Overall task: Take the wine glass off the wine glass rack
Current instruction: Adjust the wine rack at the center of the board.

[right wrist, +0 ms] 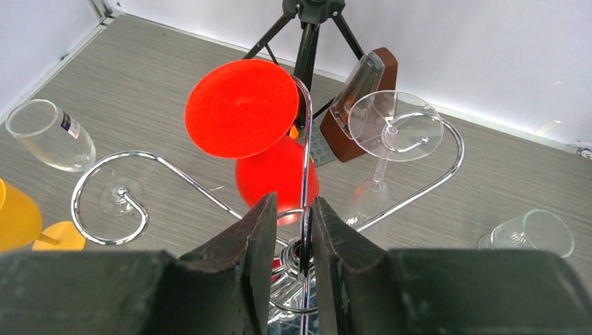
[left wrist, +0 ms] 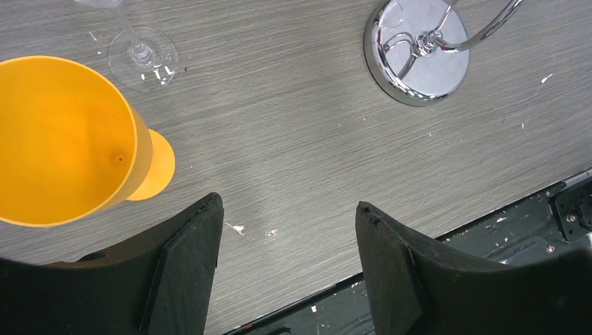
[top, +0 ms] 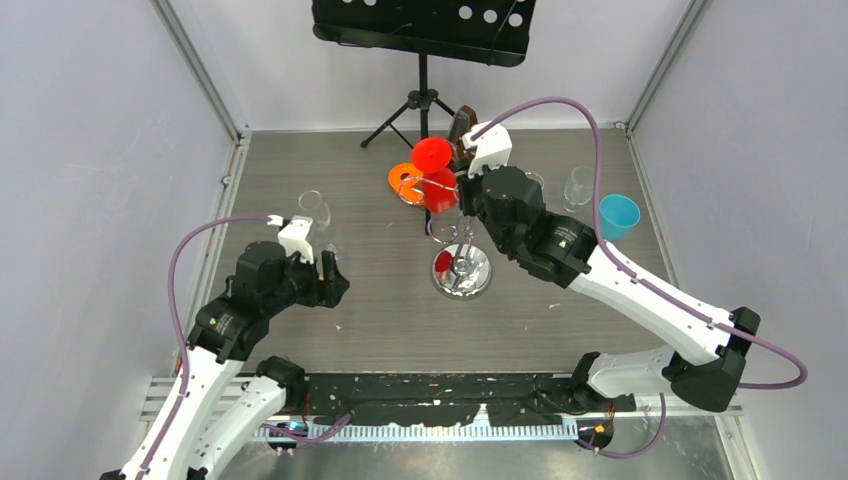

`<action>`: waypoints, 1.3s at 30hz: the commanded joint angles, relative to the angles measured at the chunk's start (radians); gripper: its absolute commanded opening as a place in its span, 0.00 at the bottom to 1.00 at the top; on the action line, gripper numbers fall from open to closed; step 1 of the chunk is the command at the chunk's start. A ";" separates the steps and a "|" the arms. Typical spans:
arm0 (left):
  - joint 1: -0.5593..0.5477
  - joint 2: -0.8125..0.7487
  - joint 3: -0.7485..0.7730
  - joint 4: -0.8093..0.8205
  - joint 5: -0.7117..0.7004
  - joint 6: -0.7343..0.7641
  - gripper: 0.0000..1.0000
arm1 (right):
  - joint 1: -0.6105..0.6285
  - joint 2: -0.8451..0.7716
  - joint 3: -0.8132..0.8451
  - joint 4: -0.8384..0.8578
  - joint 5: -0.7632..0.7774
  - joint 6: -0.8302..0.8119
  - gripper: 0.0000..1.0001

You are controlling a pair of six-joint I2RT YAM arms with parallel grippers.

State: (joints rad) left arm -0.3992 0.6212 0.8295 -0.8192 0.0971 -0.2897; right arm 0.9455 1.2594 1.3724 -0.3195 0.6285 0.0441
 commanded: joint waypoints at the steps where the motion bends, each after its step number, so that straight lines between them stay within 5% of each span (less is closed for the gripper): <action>1: -0.003 -0.005 0.003 0.042 -0.017 0.015 0.69 | -0.007 -0.010 -0.017 0.084 0.027 -0.008 0.30; 11: -0.003 -0.005 0.002 0.038 -0.026 0.020 0.68 | -0.016 -0.031 -0.070 0.132 0.012 -0.019 0.06; 17: -0.003 -0.010 0.000 0.037 -0.029 0.020 0.68 | -0.025 -0.097 -0.176 0.236 -0.071 -0.059 0.06; 39: -0.003 -0.045 -0.007 0.048 -0.009 0.015 0.69 | -0.192 -0.203 -0.235 0.280 -0.939 -0.326 0.06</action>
State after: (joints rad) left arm -0.3992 0.5934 0.8276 -0.8192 0.0795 -0.2806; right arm 0.7933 1.0664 1.0977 -0.0547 -0.0608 -0.1761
